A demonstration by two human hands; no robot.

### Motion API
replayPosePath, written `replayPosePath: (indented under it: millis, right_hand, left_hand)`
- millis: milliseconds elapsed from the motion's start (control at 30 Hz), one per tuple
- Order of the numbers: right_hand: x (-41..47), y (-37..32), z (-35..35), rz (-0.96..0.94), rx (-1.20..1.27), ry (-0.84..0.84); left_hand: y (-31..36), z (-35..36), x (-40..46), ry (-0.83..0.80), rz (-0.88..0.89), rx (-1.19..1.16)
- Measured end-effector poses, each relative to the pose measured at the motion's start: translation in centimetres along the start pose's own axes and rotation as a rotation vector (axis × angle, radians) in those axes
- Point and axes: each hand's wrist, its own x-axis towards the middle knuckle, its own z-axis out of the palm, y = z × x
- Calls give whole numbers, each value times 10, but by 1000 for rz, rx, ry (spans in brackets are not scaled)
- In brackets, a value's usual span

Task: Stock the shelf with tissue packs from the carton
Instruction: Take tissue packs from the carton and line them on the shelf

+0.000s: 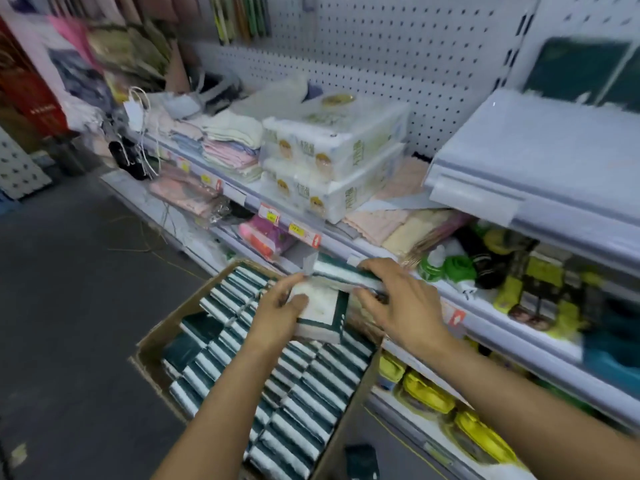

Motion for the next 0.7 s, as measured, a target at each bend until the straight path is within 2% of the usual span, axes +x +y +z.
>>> replayPosePath:
  millis: [67, 200, 300, 367, 433, 500, 567, 700]
  right_hand:
    - [-4, 2, -35, -73, 20, 82]
    - [-11, 6, -101, -74, 59, 202]
    - [-22, 11, -148, -113, 90, 262]
    - [-36, 16, -179, -140, 157, 265]
    - [-56, 19, -211, -16, 360, 249]
    - [-78, 22, -243, 251, 621, 248]
    - [-98, 34, -273, 454, 744, 276]
    - [-140, 66, -334, 620, 910, 413]
  left_hand:
    - [30, 13, -12, -30, -29, -66]
    - [98, 49, -46, -108, -2, -253]
    - [140, 84, -72, -197, 138, -147]
    - [161, 108, -91, -183, 200, -124]
    - [174, 134, -105, -183, 251, -112]
    - [182, 165, -127, -214, 330, -125]
    - [185, 202, -151, -263, 404, -149]
    - [183, 289, -200, -395, 529, -139]
